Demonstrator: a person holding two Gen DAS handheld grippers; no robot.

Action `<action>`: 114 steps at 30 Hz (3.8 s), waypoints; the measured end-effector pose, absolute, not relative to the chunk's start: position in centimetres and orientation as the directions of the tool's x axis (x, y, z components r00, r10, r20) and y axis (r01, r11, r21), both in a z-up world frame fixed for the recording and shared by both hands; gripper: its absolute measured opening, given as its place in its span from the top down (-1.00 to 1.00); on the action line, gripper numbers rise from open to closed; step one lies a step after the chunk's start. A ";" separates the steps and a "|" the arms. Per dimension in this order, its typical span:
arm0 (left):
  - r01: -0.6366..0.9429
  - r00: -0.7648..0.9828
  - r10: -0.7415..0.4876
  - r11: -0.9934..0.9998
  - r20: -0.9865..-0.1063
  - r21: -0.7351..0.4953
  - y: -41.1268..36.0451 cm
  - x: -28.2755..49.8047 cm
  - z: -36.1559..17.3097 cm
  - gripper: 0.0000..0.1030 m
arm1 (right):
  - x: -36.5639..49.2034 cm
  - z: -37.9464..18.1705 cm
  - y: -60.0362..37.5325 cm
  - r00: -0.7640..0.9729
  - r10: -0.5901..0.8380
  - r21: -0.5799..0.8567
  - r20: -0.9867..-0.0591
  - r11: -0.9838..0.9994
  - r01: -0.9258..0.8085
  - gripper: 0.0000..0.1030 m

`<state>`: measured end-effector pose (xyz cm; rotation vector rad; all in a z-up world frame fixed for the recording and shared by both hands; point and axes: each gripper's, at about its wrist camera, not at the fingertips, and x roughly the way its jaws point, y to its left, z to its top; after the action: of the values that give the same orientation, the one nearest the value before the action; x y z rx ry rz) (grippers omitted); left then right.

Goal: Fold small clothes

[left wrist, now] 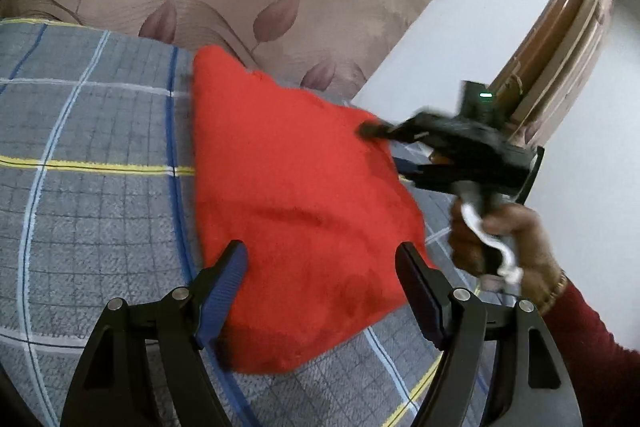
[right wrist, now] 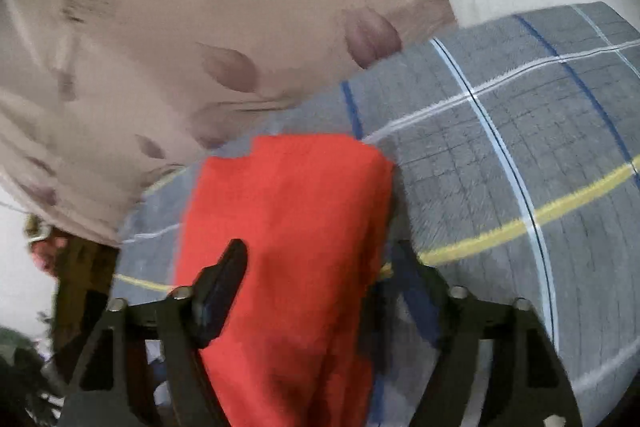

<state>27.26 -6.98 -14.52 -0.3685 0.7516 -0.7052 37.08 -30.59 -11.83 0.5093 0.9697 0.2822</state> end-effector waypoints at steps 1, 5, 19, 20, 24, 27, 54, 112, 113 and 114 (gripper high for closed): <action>0.446 0.519 -0.699 0.713 -0.492 -0.541 -6.9 27.2 -14.5 -0.47 | 37.4 -12.0 -30.1 0.538 0.464 0.541 -0.704 0.841 -0.017 0.68; 0.425 0.512 -0.710 0.698 -0.484 -0.576 -6.5 27.5 -14.9 -0.47 | 37.5 -10.9 -28.4 0.520 0.707 0.737 -0.480 0.646 -0.199 0.70; 0.418 0.512 -0.717 0.689 -0.473 -0.591 -6.2 27.4 -15.0 -0.47 | 34.1 -13.9 -36.1 0.618 0.613 0.768 -0.492 0.640 -0.024 0.24; 0.417 0.514 -0.716 0.690 -0.473 -0.592 -6.2 27.4 -15.0 -0.47 | 32.5 -13.0 -35.8 0.609 0.622 0.755 -0.493 0.654 -0.056 0.23; 0.422 0.515 -0.714 0.692 -0.474 -0.585 -6.3 27.2 -15.0 -0.47 | 27.2 -11.4 -33.1 0.562 0.615 0.660 -0.552 0.735 -0.156 0.21; 0.432 0.516 -0.706 0.703 -0.485 -0.564 -6.6 27.1 -14.8 -0.47 | 24.8 -12.6 -31.0 0.527 0.567 0.573 -0.633 0.801 -0.173 0.30; 0.355 0.562 -0.498 0.866 -0.661 -0.351 -8.0 24.8 -15.2 -0.47 | 20.7 -14.3 -29.0 0.623 0.363 0.375 -0.693 0.919 -0.119 0.97; 0.451 0.135 -0.869 0.482 -0.476 -0.751 -5.2 41.4 -15.8 -0.55 | 35.9 -14.9 -30.2 0.381 0.713 0.663 -0.589 0.696 -0.277 -0.43; 0.453 0.120 -0.877 0.465 -0.465 -0.761 -5.3 41.7 -15.8 -0.55 | 36.5 -15.0 -30.0 0.370 0.737 0.683 -0.565 0.670 -0.292 -0.44; 0.458 0.105 -0.885 0.447 -0.453 -0.768 -5.5 42.0 -15.8 -0.55 | 36.8 -15.0 -29.8 0.360 0.751 0.693 -0.554 0.655 -0.301 -0.44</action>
<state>42.04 -5.51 -15.80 -0.5031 1.0477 -1.0532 36.82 -29.83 -15.03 0.5309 0.9836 0.7203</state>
